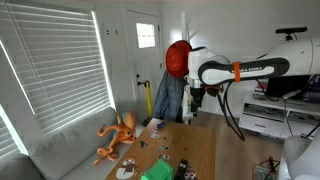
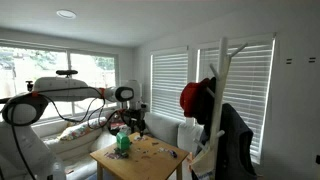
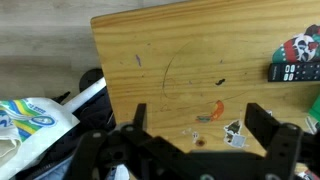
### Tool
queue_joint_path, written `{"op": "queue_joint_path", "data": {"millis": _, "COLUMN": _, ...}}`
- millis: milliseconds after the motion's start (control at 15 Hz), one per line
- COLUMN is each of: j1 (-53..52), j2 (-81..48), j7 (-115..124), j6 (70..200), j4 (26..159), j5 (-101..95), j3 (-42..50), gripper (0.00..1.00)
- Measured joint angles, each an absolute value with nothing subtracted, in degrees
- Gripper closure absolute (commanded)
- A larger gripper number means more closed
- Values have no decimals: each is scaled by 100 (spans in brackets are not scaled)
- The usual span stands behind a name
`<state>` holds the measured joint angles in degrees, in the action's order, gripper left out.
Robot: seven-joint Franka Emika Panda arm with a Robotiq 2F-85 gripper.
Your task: Remove the red hat and the black hat from the stand and put the black hat on the table and the red hat on top of the black hat.
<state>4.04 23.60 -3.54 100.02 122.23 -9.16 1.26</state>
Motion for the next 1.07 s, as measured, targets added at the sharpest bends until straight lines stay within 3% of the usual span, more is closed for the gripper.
{"op": "queue_joint_path", "data": {"millis": 467, "j1": 414, "j2": 2359, "j7": -236, "j6": 10012, "j4": 12208, "j5": -1099, "j3": 126, "gripper": 0}}
{"op": "queue_joint_path", "data": {"millis": 1067, "j1": 792, "j2": 2237, "j7": 923, "j6": 11126, "j4": 12046, "j5": -3315, "j3": 112, "gripper": 0}}
